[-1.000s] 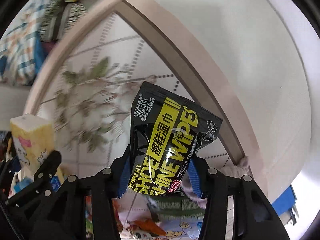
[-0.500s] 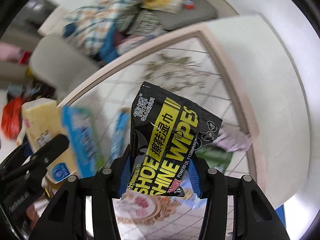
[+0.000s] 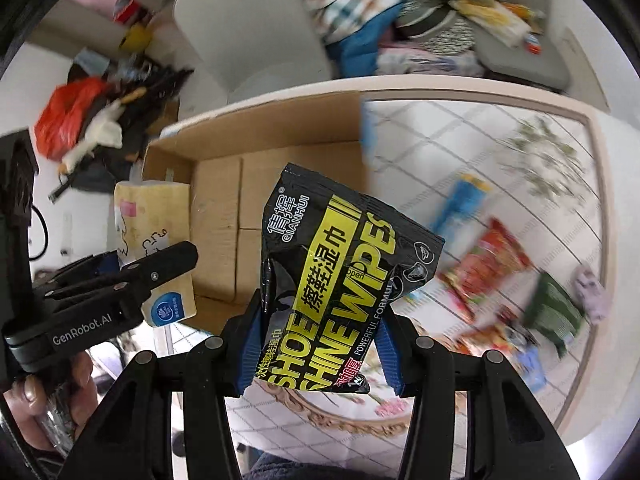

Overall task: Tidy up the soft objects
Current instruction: 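Carry both packs into the box and open both tools to release them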

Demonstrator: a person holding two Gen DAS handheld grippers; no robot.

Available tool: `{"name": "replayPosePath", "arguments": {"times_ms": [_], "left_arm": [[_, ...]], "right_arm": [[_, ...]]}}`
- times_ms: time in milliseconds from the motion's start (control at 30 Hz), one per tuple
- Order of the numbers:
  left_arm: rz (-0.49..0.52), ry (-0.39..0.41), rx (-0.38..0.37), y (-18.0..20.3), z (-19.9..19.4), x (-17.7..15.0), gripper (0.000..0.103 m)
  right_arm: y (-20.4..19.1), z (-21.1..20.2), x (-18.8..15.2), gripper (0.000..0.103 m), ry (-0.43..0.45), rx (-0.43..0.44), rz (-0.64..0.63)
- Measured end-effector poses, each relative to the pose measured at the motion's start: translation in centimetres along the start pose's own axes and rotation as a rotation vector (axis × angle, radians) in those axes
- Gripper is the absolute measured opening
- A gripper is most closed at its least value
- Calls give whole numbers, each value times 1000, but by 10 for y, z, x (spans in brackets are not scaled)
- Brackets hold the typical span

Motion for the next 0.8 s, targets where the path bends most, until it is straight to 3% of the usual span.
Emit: {"name": "replayPosePath", "arguments": {"times_ms": [333,667,767,800], "left_arm": [[-34,-97,-56,-45,63,33,64],[-20,-125,-41,-48,81,44,65],[-36,-131,-30,-51,79,43,65],[-36,-125,-25,-52,77,43,68]], "right_arm": [[-59,104,43,52,-90,-124,-42],[-62,135,61,55,-93,-177,-62],[-62,135,65,67,-97,-176,-58],[-61,133,65,77,-96,-175,-56]]}}
Point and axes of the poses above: each gripper's, at about its wrist camera, not at the fingertips, and z roughly the way its jaws point, y to its right, x to its top, the point moved 3 cm from there along z, roughly the way its jaws point, and after that the axes turned 8 degrees about z, right-handed, at the moved point
